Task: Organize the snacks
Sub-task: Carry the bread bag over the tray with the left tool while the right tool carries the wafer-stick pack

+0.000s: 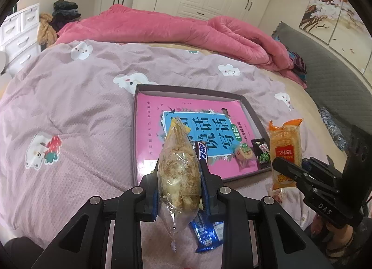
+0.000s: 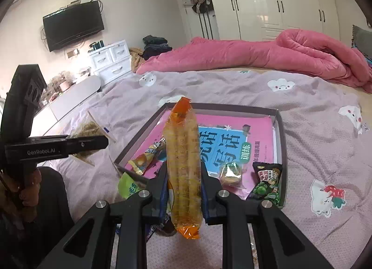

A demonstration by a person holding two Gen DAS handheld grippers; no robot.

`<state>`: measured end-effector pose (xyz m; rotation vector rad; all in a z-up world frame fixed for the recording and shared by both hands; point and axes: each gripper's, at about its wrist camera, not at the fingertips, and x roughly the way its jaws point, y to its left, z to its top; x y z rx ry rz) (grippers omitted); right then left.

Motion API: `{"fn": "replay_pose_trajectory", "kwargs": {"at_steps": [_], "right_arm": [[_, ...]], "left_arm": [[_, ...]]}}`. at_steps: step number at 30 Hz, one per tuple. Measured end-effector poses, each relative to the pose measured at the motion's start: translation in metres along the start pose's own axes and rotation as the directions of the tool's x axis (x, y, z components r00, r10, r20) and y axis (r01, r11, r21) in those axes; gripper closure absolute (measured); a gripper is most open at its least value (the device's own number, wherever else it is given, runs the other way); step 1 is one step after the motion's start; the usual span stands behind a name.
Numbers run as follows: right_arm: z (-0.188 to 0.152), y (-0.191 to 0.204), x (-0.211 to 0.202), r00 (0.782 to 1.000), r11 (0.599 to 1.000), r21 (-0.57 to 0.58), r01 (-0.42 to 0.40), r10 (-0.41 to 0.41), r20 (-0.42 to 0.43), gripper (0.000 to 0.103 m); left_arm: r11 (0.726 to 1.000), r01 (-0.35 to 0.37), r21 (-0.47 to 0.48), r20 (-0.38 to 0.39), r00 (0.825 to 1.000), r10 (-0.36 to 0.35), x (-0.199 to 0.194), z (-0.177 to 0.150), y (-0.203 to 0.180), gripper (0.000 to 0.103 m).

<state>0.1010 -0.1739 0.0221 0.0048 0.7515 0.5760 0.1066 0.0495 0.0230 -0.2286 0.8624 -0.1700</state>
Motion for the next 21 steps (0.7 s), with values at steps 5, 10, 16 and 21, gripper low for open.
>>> {"fn": "replay_pose_trajectory", "kwargs": {"at_steps": [5, 10, 16, 21], "right_arm": [[0.004, -0.008, -0.005, 1.000, 0.999, 0.032, 0.010, -0.011, 0.026, 0.080], [0.007, -0.015, -0.007, 0.998, 0.998, 0.055, 0.032, -0.035, 0.044, 0.080], [0.013, -0.029, -0.009, 0.997, 0.994, 0.099, 0.041, -0.048, 0.065, 0.080], [0.015, -0.040, -0.011, 0.994, 0.989, 0.133, 0.062, -0.073, 0.083, 0.080]], "left_arm": [[1.000, -0.003, 0.001, 0.003, 1.000, 0.003, 0.005, 0.005, -0.003, 0.075], [1.000, 0.000, -0.002, 0.006, 1.000, 0.000, 0.010, 0.010, -0.005, 0.075], [1.000, 0.013, -0.015, -0.006, 1.000, -0.013, 0.023, 0.014, -0.006, 0.075], [1.000, 0.021, -0.014, -0.013, 1.000, -0.021, 0.033, 0.017, -0.008, 0.075]]}}
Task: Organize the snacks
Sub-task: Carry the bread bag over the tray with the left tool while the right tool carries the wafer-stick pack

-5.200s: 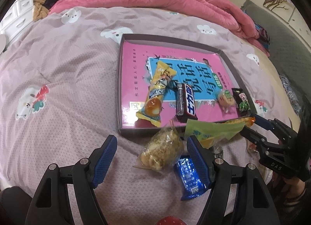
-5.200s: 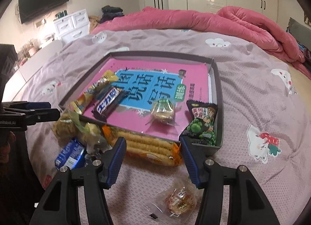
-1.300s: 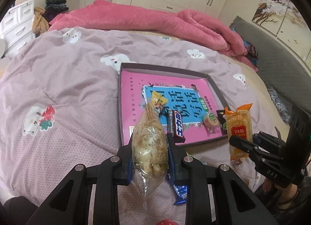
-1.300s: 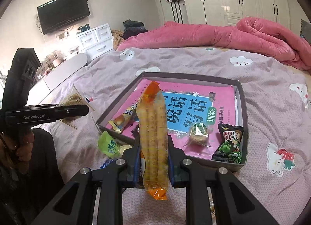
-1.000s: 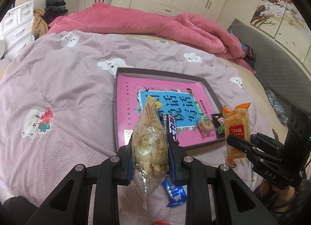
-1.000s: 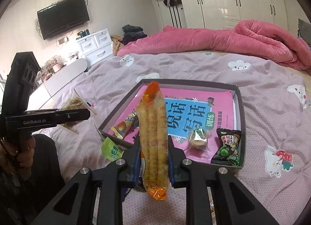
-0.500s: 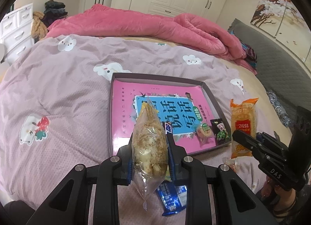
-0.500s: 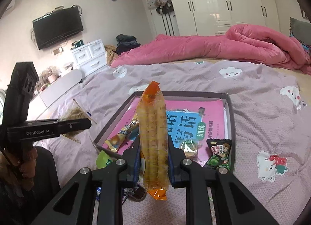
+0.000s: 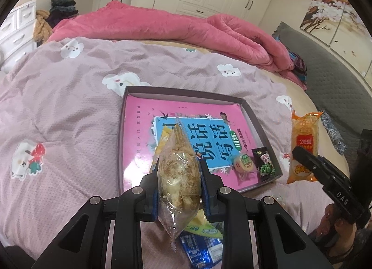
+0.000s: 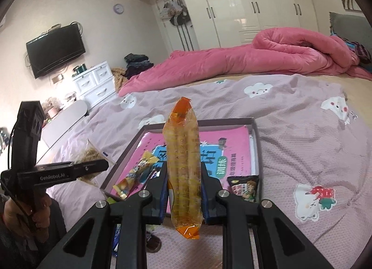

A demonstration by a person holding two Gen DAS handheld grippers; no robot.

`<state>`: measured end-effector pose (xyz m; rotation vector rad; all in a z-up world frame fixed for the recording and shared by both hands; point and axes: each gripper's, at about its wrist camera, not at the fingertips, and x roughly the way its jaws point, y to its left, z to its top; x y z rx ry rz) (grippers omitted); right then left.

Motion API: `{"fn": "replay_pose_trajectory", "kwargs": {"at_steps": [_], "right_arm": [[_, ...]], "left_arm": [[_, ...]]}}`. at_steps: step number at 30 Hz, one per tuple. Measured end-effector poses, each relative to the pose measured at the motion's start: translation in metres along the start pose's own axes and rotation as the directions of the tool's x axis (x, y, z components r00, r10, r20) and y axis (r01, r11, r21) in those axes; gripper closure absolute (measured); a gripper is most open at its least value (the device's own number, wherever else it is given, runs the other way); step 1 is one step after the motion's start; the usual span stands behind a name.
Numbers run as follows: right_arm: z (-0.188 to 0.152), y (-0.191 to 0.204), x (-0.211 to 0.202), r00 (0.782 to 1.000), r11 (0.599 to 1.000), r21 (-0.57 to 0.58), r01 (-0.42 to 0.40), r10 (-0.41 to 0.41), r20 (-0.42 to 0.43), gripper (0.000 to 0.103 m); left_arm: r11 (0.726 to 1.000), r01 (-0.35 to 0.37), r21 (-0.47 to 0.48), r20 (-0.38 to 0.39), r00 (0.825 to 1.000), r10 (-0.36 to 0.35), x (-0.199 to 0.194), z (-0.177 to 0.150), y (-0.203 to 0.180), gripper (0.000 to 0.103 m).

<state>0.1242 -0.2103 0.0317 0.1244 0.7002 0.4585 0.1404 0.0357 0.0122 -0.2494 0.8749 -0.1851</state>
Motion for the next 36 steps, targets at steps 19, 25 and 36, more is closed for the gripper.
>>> {"fn": "replay_pose_trajectory", "kwargs": {"at_steps": [19, 25, 36], "right_arm": [[0.008, -0.029, 0.003, 0.997, 0.993, 0.098, 0.072, -0.075, 0.032, 0.080], [0.007, -0.030, 0.008, 0.997, 0.991, 0.113, 0.074, -0.077, 0.023, 0.080], [0.006, -0.035, 0.028, 0.998, 0.989, 0.134, 0.060, -0.058, -0.018, 0.080]], "left_arm": [[1.000, 0.013, 0.016, -0.057, 0.998, -0.012, 0.042, 0.003, -0.007, 0.075], [1.000, 0.016, 0.025, -0.075, 0.997, -0.015, 0.054, 0.002, -0.009, 0.075], [0.999, 0.022, 0.027, -0.108, 0.994, -0.019, 0.073, 0.001, -0.008, 0.075]]}}
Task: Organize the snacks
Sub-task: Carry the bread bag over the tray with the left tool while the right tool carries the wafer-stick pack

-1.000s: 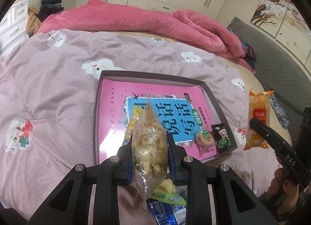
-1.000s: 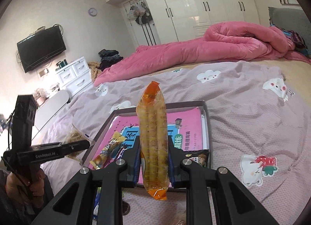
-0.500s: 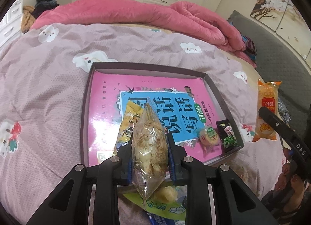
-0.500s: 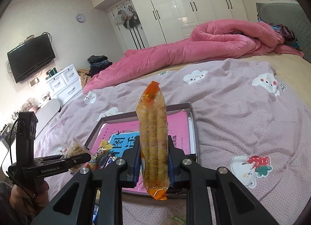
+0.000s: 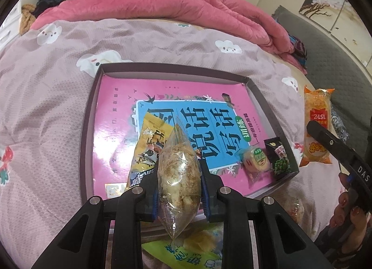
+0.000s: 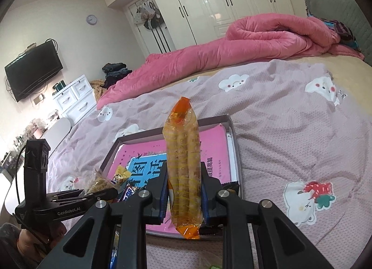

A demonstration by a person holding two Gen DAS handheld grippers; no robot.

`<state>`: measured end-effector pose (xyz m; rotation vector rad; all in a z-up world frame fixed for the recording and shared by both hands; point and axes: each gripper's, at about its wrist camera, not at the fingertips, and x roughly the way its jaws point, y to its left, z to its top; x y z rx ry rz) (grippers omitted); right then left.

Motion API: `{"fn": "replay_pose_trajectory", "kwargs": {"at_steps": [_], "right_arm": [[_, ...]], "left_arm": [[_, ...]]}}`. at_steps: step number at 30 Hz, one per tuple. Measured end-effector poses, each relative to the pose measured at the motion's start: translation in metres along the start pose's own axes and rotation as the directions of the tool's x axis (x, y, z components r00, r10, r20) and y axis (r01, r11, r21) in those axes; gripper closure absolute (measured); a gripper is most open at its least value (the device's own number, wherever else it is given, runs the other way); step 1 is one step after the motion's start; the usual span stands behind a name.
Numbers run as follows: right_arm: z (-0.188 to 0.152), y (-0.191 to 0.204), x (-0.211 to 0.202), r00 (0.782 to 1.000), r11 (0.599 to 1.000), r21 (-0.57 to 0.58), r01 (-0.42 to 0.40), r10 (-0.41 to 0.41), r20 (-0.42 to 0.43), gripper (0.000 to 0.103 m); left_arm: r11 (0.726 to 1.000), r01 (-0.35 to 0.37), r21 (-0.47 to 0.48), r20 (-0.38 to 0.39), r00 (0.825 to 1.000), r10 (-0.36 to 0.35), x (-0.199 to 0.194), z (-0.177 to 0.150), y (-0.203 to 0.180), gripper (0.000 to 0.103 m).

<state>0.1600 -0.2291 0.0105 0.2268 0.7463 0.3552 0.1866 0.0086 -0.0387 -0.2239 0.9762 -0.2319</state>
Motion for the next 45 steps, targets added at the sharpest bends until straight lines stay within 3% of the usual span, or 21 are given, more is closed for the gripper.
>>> {"fn": "replay_pose_trajectory", "kwargs": {"at_steps": [14, 19, 31, 45], "right_arm": [[-0.004, -0.008, 0.020, 0.998, 0.999, 0.028, 0.019, -0.017, -0.055, 0.080], [-0.007, -0.003, 0.027, 0.996, 0.998, 0.036, -0.045, 0.047, -0.075, 0.080], [-0.019, 0.028, 0.054, 0.984, 0.994, -0.027, -0.110, 0.105, -0.147, 0.080], [-0.034, 0.040, 0.081, 0.973, 0.994, -0.039, -0.102, 0.092, -0.213, 0.080]], "left_arm": [[0.999, -0.022, -0.042, -0.012, 1.000, 0.022, 0.007, 0.000, 0.016, 0.075], [0.999, -0.022, -0.039, -0.011, 1.000, 0.021, 0.007, -0.001, 0.016, 0.075], [0.999, -0.013, -0.035, -0.027, 1.000, 0.012, 0.011, -0.003, 0.013, 0.075], [1.000, -0.005, -0.028, -0.028, 1.000, 0.004, 0.013, -0.003, 0.012, 0.075]]}}
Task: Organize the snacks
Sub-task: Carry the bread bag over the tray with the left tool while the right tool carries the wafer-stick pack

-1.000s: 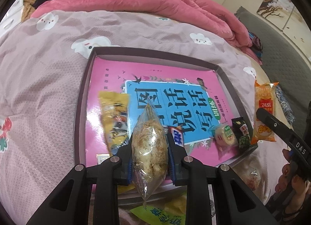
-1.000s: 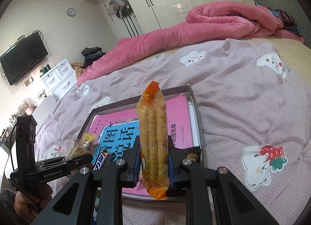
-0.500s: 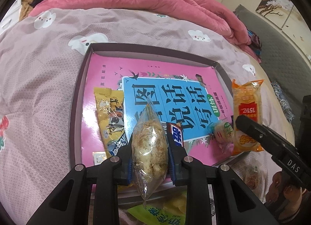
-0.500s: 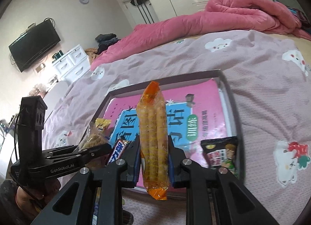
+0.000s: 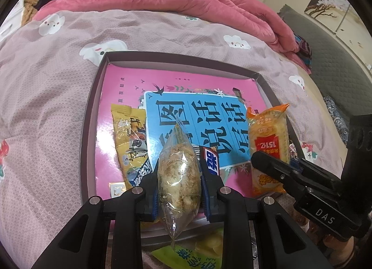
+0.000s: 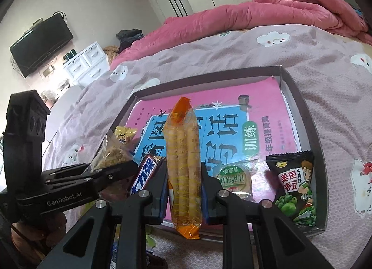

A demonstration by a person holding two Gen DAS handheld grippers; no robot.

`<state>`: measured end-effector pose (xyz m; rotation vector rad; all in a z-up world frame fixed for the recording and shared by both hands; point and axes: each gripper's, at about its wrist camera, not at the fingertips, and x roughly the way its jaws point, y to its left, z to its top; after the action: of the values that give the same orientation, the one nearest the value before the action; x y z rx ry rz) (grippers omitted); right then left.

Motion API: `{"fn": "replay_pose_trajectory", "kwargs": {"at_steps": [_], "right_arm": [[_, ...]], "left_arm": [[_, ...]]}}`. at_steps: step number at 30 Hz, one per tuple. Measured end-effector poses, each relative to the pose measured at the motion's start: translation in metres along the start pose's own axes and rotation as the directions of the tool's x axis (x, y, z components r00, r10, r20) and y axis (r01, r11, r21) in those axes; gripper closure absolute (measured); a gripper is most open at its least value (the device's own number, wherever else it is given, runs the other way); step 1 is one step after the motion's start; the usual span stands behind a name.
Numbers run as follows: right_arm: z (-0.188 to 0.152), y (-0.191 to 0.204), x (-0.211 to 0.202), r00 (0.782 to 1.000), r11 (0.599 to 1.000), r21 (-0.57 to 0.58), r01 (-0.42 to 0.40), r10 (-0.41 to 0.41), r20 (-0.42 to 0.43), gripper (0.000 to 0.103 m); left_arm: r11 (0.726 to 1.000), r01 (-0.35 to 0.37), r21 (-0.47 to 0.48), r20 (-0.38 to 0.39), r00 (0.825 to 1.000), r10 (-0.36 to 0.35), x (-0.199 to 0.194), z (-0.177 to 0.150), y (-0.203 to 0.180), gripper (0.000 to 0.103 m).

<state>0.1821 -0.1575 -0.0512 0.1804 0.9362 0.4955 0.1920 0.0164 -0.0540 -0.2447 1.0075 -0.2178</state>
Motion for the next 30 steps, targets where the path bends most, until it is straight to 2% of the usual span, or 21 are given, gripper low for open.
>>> {"fn": "replay_pose_trajectory", "kwargs": {"at_steps": [18, 30], "right_arm": [[-0.004, 0.001, 0.000, 0.998, 0.998, -0.027, 0.048, -0.049, -0.036, 0.079], [-0.003, 0.004, -0.008, 0.996, 0.995, -0.057, 0.083, -0.084, -0.027, 0.077]], "left_arm": [[1.000, 0.012, 0.000, -0.003, 1.000, -0.012, 0.001, 0.001, 0.002, 0.075], [1.000, 0.019, -0.006, 0.004, 1.000, -0.019, 0.000, 0.000, 0.004, 0.074]]}}
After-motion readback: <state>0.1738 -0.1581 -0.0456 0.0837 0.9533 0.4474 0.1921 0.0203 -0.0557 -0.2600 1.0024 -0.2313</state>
